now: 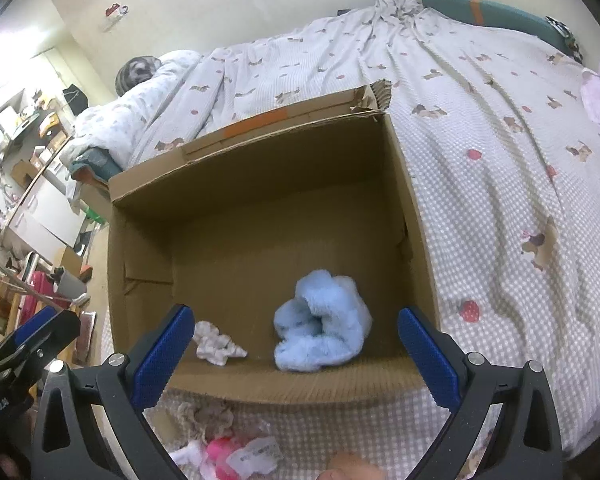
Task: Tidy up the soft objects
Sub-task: 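Open both grippers to drop the items into the box, then withdraw, then grasp the peach foam roller with the right gripper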
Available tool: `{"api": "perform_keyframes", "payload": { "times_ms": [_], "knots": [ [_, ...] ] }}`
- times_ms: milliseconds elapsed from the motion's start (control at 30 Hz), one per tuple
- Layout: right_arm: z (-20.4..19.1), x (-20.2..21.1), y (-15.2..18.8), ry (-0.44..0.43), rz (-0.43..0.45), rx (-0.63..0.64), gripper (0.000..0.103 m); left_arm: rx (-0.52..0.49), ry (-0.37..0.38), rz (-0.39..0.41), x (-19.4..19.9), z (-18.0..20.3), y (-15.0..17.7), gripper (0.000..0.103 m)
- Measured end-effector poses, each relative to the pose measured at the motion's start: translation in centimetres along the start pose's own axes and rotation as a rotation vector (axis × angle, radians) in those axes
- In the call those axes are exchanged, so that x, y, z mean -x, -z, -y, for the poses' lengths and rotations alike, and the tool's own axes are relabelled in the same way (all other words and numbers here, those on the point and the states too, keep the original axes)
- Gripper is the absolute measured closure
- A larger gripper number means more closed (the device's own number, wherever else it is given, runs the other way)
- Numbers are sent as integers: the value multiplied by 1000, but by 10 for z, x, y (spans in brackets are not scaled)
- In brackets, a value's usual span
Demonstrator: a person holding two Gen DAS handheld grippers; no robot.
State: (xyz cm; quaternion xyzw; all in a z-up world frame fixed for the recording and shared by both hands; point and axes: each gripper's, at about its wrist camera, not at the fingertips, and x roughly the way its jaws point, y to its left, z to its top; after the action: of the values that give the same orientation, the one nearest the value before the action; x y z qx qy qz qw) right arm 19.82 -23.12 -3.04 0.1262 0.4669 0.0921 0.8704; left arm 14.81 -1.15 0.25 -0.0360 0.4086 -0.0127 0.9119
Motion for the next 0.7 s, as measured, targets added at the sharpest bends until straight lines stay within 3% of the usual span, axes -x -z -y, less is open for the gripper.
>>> {"api": "perform_keyframes", "payload": {
  "times_ms": [300,700],
  "knots": [
    [8,19,14,-6,-7,-25,0,9,-25,-13,18,-7,18,7],
    [15,23,52,7,-136,50,0,9,-99,-104,15,-34,51,7]
  ]
}}
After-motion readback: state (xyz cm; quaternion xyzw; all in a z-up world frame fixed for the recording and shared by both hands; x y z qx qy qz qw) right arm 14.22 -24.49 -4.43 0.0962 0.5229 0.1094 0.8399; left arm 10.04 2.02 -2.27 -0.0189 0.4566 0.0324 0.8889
